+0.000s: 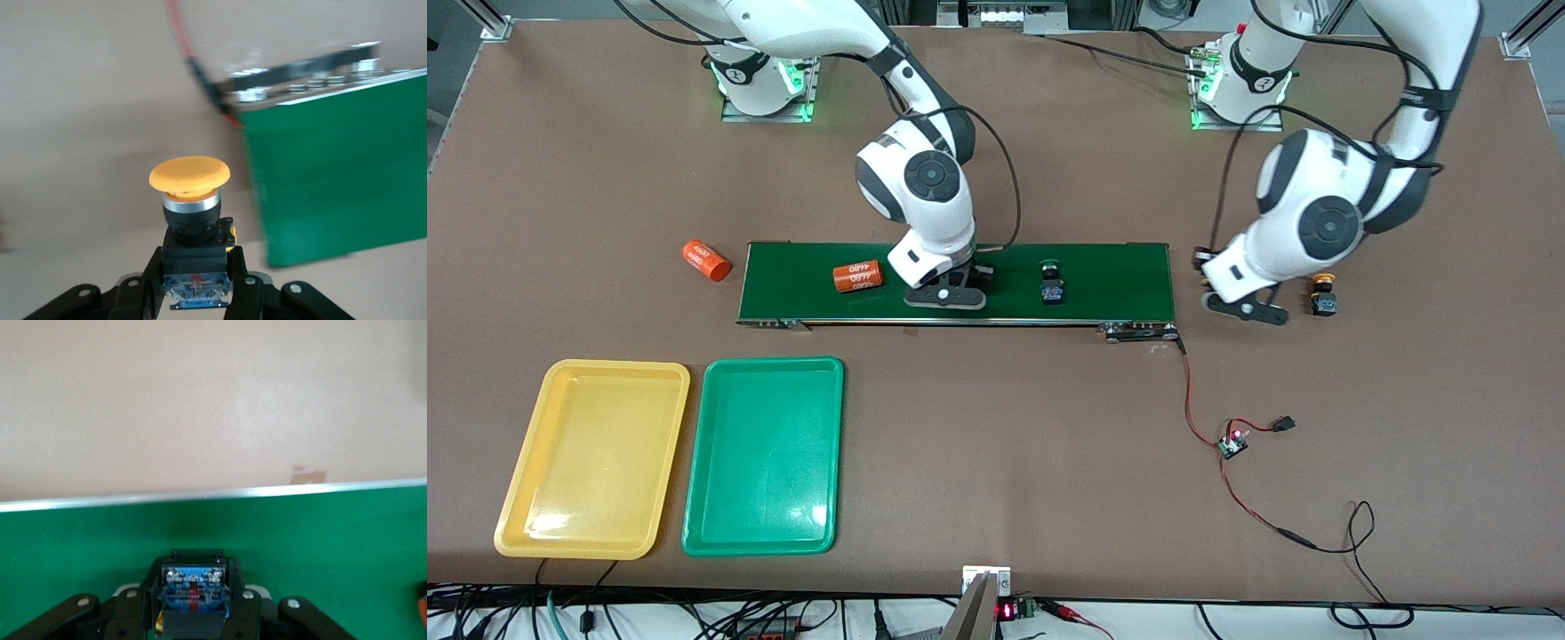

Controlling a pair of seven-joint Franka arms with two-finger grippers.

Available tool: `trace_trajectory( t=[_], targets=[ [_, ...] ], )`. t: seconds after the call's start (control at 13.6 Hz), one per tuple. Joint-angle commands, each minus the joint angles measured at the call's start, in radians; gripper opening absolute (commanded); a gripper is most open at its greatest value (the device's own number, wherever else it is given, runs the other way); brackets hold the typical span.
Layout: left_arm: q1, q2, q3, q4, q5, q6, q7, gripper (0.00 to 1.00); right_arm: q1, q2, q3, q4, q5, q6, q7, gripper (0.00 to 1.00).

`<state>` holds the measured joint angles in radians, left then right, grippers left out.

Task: Sort buttons by color to trays
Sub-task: 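Place the button in the green tray while the left gripper places yellow button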

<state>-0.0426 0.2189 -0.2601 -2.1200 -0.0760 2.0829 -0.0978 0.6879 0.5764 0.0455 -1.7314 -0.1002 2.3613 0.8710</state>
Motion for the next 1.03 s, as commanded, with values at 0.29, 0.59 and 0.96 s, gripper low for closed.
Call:
trace_trajectory(
  t=[0.29,0.59,0.96],
  targets=[
    [-0.035,0.056,-0.080,0.017,-0.222,0.123,-0.066,0.17,-0.215,-0.167,-0.082,0.050,0.127,-0.252,-0.365,0.00],
    [-0.045,0.099,-0.079,0.005,-0.219,0.197,-0.080,0.23,-0.448,-0.167,-0.085,0.050,0.146,-0.275,-0.718,0.00],
    [-0.037,0.091,-0.079,0.005,-0.215,0.187,-0.082,1.00,-0.519,-0.029,-0.118,0.087,0.142,-0.133,-0.840,0.00]
  ],
)
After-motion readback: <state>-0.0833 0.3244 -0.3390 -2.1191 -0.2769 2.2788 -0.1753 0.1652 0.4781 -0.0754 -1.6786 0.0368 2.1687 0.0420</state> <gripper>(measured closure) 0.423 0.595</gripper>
